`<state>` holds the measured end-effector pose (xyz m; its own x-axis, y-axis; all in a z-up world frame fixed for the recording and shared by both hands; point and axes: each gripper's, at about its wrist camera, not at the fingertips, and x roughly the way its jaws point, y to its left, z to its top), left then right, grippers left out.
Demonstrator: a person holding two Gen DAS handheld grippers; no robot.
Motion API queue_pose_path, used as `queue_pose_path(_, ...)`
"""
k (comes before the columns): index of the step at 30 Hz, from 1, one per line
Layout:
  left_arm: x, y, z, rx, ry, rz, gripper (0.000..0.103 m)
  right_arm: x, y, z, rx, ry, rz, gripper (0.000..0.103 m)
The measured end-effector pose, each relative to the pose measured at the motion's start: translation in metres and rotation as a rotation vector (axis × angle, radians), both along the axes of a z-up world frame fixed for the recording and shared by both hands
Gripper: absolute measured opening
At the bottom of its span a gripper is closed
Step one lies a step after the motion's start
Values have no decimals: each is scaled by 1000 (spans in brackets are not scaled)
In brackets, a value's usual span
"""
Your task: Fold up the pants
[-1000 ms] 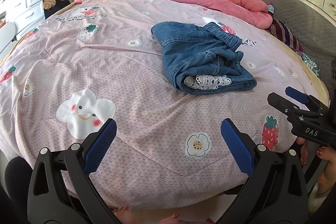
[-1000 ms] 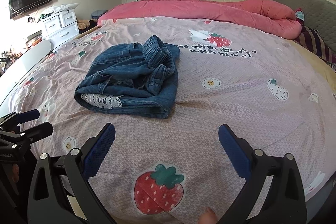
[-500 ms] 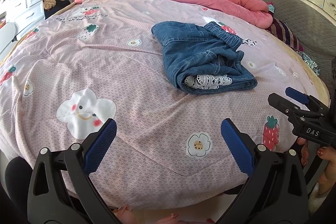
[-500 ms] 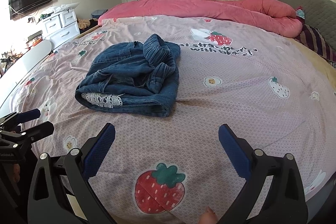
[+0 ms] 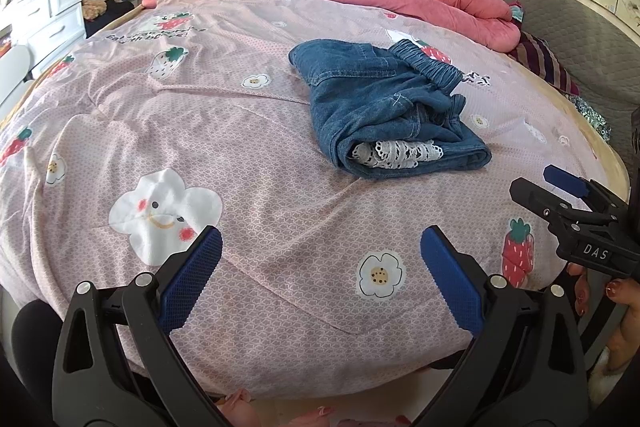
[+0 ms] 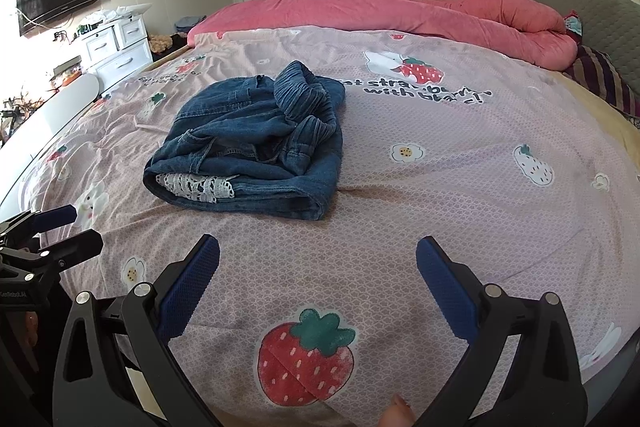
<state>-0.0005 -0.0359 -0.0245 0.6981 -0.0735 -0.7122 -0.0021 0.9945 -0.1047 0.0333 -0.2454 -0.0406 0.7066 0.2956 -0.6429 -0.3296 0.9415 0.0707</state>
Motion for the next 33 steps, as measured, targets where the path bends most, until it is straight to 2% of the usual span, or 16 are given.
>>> queue_pose_path(26,1,0,0,13,8,-10,94,1,0,-2,-9,8,2,98)
queue_pose_path(33,2,-5,-1,42,25,-17,94,1,1,-4,-15,14,1,98)
